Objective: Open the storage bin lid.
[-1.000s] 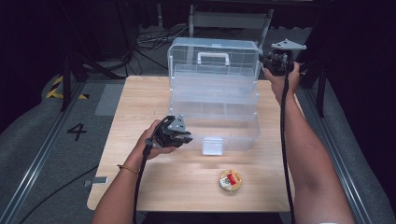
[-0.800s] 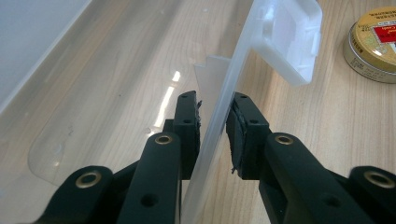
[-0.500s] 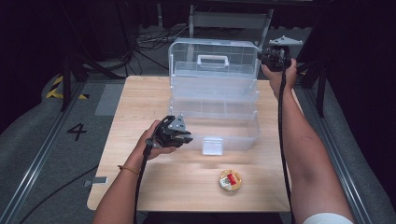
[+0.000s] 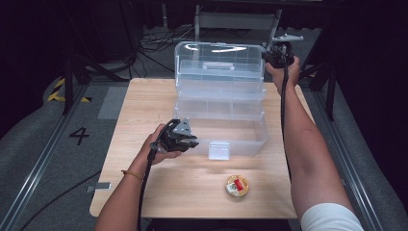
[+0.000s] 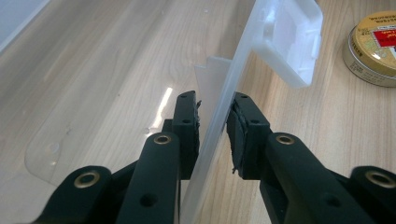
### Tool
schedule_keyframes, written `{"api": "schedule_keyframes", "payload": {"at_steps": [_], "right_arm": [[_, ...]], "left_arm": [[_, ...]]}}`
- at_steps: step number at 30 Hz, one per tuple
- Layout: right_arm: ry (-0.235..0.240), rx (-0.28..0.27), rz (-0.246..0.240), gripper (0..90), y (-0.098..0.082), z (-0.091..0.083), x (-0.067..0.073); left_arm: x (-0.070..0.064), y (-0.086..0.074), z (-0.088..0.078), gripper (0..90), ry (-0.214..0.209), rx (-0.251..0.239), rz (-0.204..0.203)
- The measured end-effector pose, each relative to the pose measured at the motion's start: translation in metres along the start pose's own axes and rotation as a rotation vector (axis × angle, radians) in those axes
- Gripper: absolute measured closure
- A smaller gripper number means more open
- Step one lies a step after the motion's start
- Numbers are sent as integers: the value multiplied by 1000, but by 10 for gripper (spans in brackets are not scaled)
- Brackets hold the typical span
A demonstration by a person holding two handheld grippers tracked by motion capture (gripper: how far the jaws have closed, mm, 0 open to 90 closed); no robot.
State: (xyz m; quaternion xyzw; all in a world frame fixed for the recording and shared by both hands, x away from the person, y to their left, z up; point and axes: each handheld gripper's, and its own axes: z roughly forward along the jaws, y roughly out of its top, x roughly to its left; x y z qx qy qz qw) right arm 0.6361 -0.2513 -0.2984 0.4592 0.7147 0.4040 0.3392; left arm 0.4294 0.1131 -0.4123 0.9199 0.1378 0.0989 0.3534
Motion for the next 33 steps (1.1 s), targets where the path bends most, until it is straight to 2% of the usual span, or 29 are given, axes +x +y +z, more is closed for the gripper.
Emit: {"api": "schedule_keyframes", "payload": {"at_steps": [2, 11, 13, 18, 21, 23, 28, 33], "right_arm": [[2, 16, 11, 849, -1, 9, -3], [4, 53, 33, 846, -2, 27, -6], [20, 59, 59, 848, -3, 31, -10], [13, 71, 56, 846, -4, 37, -9], [4, 53, 93, 850, -8, 40, -8], [1, 56, 99, 850, -9, 42, -9], [-5, 87, 92, 844, -11, 46, -11], [2, 106, 107, 843, -14, 49, -15]], "left_arm": [[0, 0, 1, 744, -2, -5, 1], [0, 0, 1, 741, -2, -5, -2], [0, 0, 1, 741, -3, -2, -5], [1, 0, 2, 741, -5, -9, -2], [1, -1, 2, 741, -7, -11, -1], [1, -1, 2, 741, -9, -13, -3], [2, -2, 2, 738, -19, -19, -8], [3, -2, 2, 736, -24, -22, 0]]}}
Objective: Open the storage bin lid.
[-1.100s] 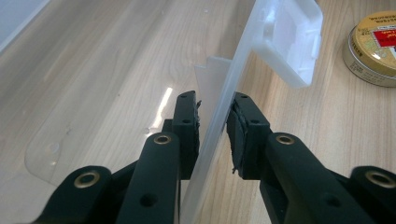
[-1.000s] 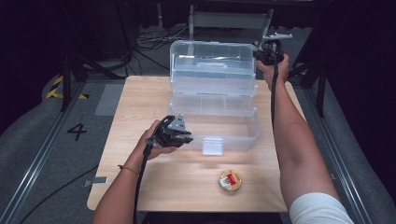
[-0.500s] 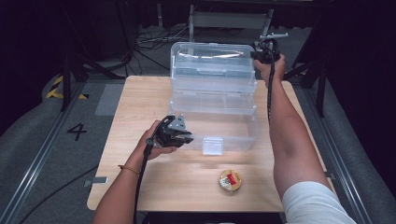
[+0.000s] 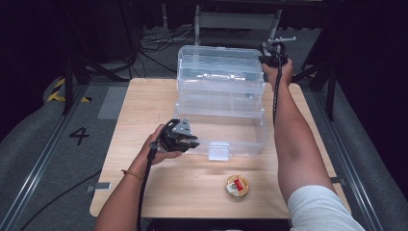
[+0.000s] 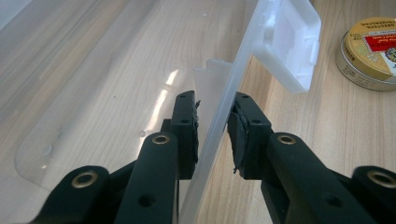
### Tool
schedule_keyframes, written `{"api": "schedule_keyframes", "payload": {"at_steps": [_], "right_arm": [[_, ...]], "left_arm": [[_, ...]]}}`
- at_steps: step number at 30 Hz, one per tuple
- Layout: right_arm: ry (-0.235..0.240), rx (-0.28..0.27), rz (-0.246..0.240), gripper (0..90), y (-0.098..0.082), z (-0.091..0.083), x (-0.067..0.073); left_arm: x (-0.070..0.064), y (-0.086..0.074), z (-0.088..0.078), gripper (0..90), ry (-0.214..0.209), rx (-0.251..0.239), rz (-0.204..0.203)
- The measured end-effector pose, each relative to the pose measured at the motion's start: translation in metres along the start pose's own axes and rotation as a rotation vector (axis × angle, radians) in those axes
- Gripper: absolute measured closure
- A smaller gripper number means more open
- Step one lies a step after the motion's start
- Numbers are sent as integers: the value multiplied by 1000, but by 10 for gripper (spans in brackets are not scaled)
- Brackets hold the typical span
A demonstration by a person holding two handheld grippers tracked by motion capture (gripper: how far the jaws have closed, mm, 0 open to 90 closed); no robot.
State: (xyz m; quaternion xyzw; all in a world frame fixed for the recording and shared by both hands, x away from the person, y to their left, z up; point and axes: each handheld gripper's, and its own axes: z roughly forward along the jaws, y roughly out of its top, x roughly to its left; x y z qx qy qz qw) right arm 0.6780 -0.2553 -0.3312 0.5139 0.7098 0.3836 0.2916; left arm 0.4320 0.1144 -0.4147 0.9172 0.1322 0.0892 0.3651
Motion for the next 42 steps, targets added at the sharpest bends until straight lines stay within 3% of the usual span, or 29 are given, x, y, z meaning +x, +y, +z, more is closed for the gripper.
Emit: {"api": "schedule_keyframes", "payload": {"at_steps": [7, 11, 12, 13, 22, 26, 31, 42], "right_arm": [[-15, 31, -2, 836, -5, 2, -3], [-6, 14, 50, 818, -9, -1, -10], [-15, 19, 42, 818, -9, -2, -11], [-13, 26, 30, 820, -10, -3, -12], [-18, 28, -44, 798, -17, -22, -13], [-11, 25, -81, 772, -20, -37, -15], [31, -2, -100, 738, -28, -60, -11], [51, -7, -158, 668, -46, -104, -11]], "left_arm": [[1, -2, -1, 729, -16, -13, 0], [1, -3, -1, 731, -10, -21, 0], [0, -3, -1, 731, 4, -19, 7], [1, -3, 0, 715, 4, -17, -10], [2, -3, 0, 733, -10, -27, -9], [1, -4, 0, 730, -6, -29, -16], [0, -3, 1, 732, -6, -26, -15], [-3, -2, 1, 743, -3, -20, -1]]}}
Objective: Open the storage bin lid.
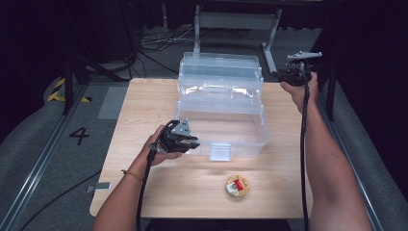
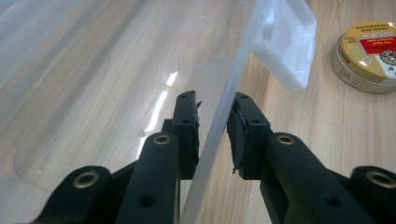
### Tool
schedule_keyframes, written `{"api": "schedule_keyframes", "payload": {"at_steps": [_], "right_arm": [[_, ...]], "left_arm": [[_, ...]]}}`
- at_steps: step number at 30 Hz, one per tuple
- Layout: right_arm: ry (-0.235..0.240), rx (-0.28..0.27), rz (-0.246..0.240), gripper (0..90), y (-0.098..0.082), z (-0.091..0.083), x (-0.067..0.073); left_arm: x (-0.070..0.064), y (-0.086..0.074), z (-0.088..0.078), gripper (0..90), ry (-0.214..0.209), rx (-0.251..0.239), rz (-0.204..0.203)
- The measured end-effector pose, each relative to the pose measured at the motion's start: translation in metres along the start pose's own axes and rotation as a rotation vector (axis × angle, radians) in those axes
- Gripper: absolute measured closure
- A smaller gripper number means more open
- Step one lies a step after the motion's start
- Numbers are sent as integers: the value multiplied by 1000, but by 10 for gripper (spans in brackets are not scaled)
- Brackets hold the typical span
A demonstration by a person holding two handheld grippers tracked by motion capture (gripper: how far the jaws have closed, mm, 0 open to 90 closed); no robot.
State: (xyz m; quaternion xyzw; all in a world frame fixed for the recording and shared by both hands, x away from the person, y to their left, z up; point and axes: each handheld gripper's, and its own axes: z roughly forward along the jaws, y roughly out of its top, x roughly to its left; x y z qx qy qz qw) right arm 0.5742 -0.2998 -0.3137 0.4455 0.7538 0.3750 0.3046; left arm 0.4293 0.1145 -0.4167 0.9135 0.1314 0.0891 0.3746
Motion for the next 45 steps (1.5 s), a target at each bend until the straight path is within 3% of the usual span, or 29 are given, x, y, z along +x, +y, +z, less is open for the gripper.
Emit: {"api": "schedule_keyframes", "payload": {"at_steps": [10, 19, 31, 36, 45], "right_arm": [[39, 49, -49, 547, -22, -45, 7], [71, 37, -60, 476, -41, -76, 18], [131, 84, -119, 369, -75, -104, 42], [174, 118, -144, 315, -92, -116, 54], [252, 192, -177, 293, -119, -125, 75]], "left_arm": [[-1, 0, 0, 743, 4, 5, 1], [-2, 0, 0, 734, 15, 8, -2], [-4, 1, 1, 721, 25, 12, -5], [-3, 1, 1, 718, 28, 16, -3], [-4, 2, 1, 718, 30, 20, 3]]}}
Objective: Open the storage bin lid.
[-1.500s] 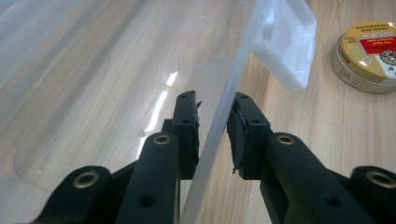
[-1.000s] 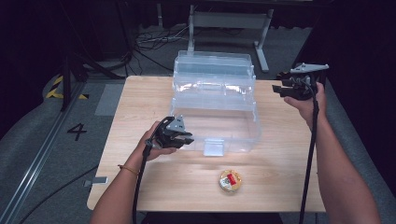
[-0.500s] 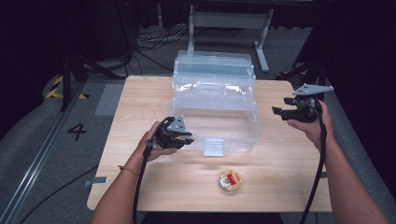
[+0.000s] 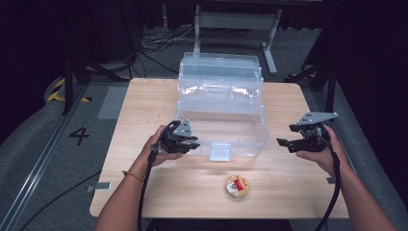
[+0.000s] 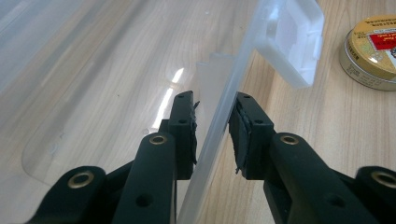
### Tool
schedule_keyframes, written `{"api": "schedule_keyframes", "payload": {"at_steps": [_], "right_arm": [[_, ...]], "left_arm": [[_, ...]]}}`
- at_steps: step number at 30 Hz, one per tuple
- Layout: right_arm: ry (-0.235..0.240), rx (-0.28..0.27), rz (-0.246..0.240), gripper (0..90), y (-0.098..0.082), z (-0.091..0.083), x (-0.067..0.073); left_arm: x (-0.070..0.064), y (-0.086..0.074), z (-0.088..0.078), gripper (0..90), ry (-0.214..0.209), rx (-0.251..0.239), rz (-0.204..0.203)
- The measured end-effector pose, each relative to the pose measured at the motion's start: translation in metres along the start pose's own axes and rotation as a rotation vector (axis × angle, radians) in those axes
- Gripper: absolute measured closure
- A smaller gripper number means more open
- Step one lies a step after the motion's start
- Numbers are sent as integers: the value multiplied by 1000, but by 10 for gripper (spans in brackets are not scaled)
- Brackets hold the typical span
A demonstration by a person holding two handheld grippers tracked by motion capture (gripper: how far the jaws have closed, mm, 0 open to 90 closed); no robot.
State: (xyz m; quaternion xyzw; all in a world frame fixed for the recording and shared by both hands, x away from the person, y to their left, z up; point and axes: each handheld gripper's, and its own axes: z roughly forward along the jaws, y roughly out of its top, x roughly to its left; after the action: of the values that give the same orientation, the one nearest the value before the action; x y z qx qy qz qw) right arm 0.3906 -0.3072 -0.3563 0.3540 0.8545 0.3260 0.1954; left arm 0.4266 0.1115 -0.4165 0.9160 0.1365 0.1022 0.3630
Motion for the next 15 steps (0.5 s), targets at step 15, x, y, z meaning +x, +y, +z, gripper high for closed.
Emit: {"api": "schedule_keyframes", "payload": {"at_steps": [15], "right_arm": [[134, 96, -87, 279, -25, 20, 54]], "left_arm": [[-1, 1, 0, 710, 8, 5, -2]]}}
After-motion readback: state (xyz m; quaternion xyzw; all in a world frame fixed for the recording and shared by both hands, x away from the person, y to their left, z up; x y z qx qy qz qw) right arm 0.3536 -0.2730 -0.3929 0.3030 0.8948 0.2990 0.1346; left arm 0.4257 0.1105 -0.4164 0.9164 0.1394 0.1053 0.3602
